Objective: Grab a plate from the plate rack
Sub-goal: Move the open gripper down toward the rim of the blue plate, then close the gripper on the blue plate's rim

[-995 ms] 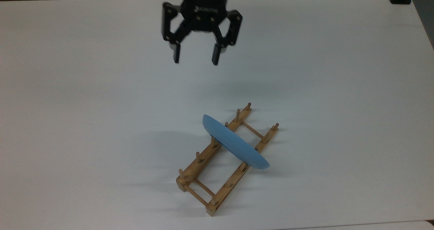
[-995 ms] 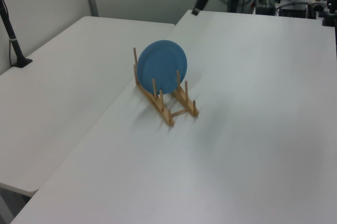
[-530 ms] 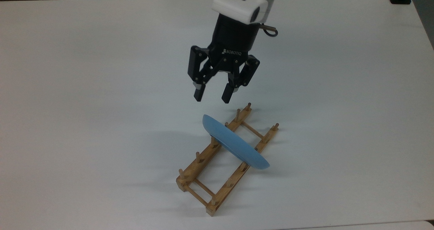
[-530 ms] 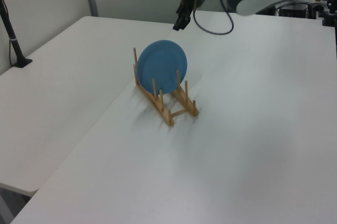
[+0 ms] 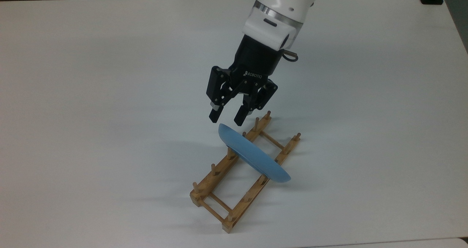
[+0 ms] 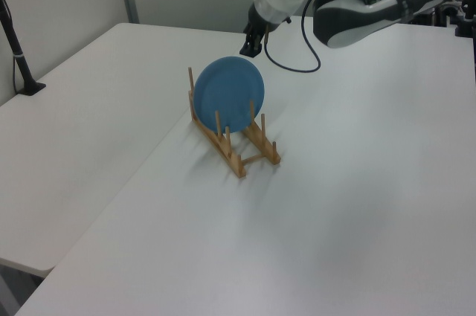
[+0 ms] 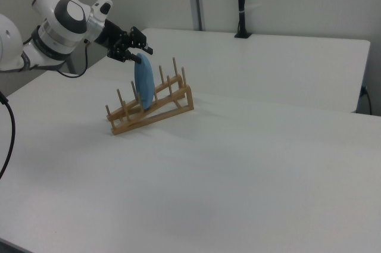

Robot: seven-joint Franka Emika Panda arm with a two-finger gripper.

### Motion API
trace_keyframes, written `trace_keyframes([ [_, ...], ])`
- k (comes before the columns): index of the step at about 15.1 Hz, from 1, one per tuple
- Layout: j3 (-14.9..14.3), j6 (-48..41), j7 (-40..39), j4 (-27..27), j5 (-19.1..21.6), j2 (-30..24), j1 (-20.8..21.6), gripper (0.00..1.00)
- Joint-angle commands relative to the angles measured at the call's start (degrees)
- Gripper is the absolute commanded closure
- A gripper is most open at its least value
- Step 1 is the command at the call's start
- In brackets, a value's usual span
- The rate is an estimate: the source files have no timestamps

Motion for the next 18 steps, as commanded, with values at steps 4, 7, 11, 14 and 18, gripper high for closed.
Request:
trace_keyframes([
  [4,-0.8,0.2,1.5,1.0,-2.5,2.7,2.1,0.43],
  [7,-0.8,0.2,1.5,1.0,-4.1,3.7,2.1,0.47],
  [11,-0.9,0.3,1.5,1.1,-4.6,3.7,2.2,0.68],
  [14,-0.9,0.3,1.5,1.1,-4.9,3.7,2.2,0.81],
  [18,-0.9,0.3,1.5,1.1,-5.5,3.6,2.2,0.87],
])
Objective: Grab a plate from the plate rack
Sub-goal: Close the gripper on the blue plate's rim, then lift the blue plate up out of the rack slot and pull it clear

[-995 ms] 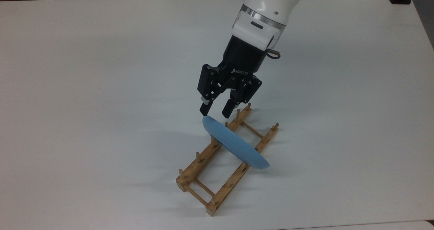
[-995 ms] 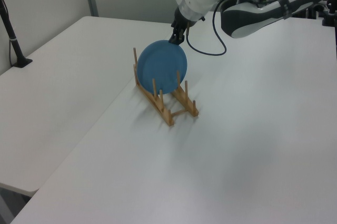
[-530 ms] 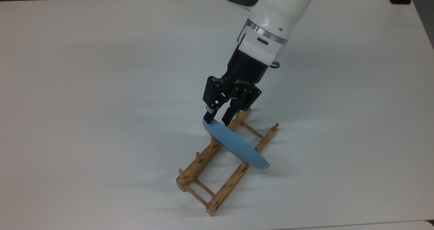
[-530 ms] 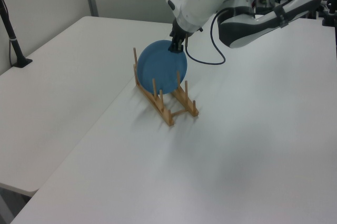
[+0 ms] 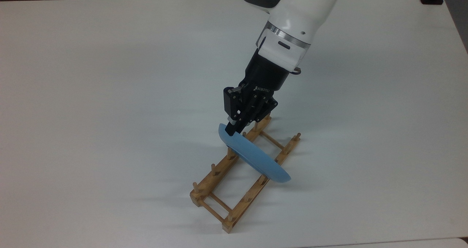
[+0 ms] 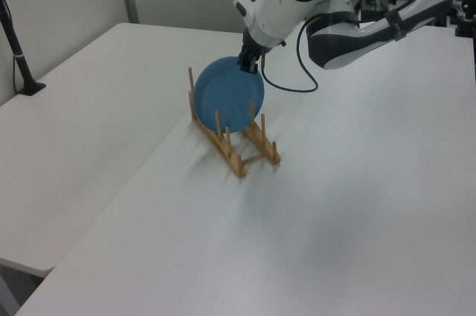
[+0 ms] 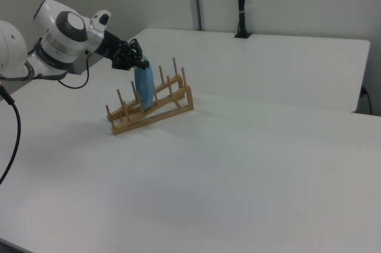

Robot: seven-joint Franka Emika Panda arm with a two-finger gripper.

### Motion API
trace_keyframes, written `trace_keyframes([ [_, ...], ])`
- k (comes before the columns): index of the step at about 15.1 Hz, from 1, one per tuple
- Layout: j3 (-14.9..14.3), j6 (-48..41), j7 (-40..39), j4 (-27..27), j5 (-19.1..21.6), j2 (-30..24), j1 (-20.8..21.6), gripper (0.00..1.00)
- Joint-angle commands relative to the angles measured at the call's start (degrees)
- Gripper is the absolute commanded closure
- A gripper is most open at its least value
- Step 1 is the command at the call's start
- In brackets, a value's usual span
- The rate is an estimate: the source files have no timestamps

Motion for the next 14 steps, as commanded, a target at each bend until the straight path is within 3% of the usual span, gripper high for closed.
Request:
trace_keyframes([
  [1,-0.9,0.3,1.3,0.8,-1.4,0.2,0.9,0.88],
  [14,-1.3,0.4,1.4,0.8,-2.3,-2.7,0.7,0.91],
])
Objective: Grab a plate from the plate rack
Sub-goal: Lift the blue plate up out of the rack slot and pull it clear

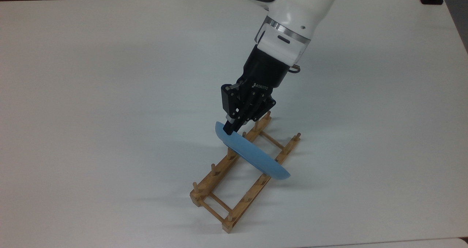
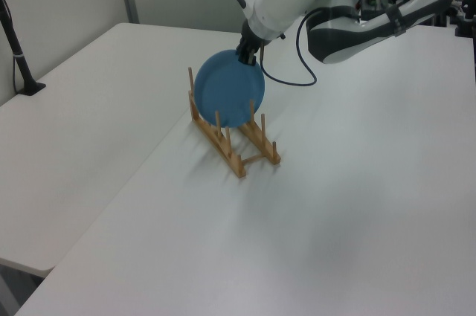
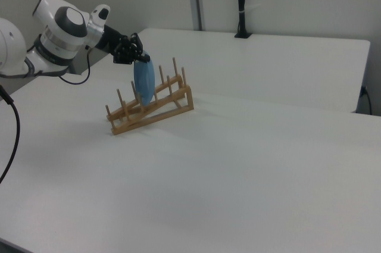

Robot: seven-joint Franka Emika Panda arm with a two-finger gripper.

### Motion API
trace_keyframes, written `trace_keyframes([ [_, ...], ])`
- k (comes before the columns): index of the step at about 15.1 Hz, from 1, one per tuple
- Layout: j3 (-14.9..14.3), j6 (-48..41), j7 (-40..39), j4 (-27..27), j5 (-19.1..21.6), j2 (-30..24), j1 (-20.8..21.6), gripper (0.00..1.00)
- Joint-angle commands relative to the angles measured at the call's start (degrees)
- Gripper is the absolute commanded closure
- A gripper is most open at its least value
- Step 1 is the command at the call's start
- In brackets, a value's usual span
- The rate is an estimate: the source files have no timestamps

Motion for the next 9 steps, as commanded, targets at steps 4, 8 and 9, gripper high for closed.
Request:
trace_keyframes([
  [4,-1.2,0.4,2.3,-0.1,-1.4,-4.4,0.4,0.91],
  [8,-2.7,0.7,6.6,1.0,-1.0,-7.0,-0.2,0.96],
  [9,-2.7,0.7,7.4,0.9,-0.4,-8.0,-0.6,0.96],
])
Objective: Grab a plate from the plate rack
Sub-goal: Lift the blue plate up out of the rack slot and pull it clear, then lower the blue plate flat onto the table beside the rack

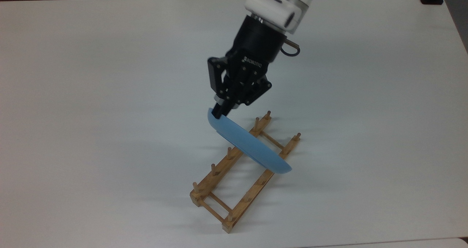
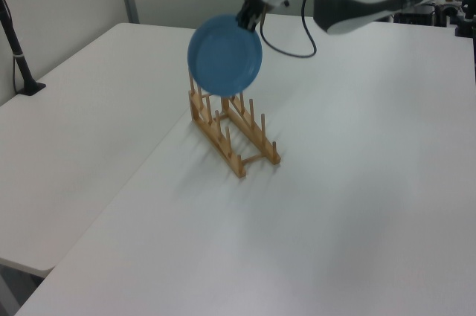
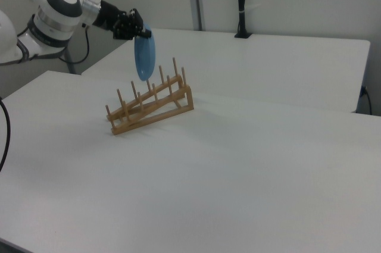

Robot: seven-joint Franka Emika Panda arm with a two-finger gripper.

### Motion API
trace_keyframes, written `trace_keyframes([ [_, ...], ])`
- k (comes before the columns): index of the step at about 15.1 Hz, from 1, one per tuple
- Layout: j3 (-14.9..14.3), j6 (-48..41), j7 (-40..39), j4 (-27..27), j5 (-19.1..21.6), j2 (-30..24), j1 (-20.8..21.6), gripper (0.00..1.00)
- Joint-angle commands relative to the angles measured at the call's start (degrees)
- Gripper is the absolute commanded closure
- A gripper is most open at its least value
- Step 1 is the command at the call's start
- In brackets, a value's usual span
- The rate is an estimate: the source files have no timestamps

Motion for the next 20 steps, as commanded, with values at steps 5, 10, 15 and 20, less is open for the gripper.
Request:
trace_keyframes([
  [5,-1.1,2.7,4.6,-4.8,20.1,-8.0,-4.4,1.00],
  [10,-2.0,-7.1,-13.2,-9.5,50.3,-10.8,-11.3,1.00],
  [15,-6.5,-23.7,-30.5,-11.3,63.1,-10.1,-17.9,1.00],
  [20,-7.6,-25.1,-46.4,-14.6,63.6,-4.4,-23.4,1.00],
])
